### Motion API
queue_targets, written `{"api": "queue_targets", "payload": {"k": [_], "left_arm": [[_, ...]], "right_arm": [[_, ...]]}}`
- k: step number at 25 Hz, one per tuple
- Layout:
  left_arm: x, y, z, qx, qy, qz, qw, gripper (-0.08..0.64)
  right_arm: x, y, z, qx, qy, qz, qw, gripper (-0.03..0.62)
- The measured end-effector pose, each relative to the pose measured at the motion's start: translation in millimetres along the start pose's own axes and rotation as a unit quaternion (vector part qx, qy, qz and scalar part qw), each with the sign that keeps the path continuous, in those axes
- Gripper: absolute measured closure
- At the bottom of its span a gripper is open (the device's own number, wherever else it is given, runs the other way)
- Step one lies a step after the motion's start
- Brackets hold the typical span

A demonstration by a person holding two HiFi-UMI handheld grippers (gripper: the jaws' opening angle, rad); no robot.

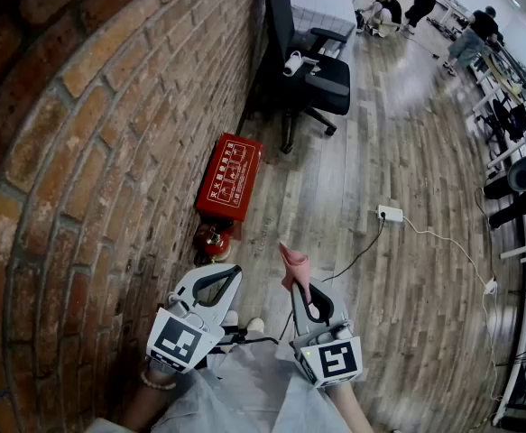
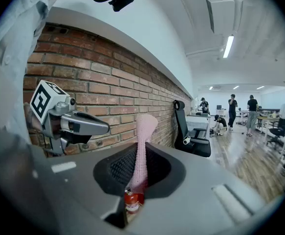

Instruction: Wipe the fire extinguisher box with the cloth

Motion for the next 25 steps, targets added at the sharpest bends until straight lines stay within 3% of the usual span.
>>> {"api": "queue_targets", "payload": {"k": [6,10,14,25], "left_arm": [[-1,1,-1,-0.003,-0.001,-0.002,1.0000,0.563],[0,3,-2,-0.006,-0.001,-0.001,1.0000,0.563],[0,2,0,-0.001,-0.004,-0.004,1.0000,0.563],[10,-4,8,0.004,-0.020,-0.001,0.9998,0.563]], "right_arm": [[1,0,0,-0.023,0.003,-0.010,1.000,0.566],[0,0,1,-0.003,0.002,0.002,1.000,0.566],[5,4,0,-0.027,0.010,0.008,1.000,0.566],[21,10,-10,-0.019,0.004,0.012,1.000,0.566]]}}
Point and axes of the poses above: the fingertips, and each gripper's own axes: z forward along the fingers, x to its right, y out of its underside, the point moved 2 cm from there along -z, backward along the fingers, and after that the axes turned 11 degrees about y, right-handed, at the moved point
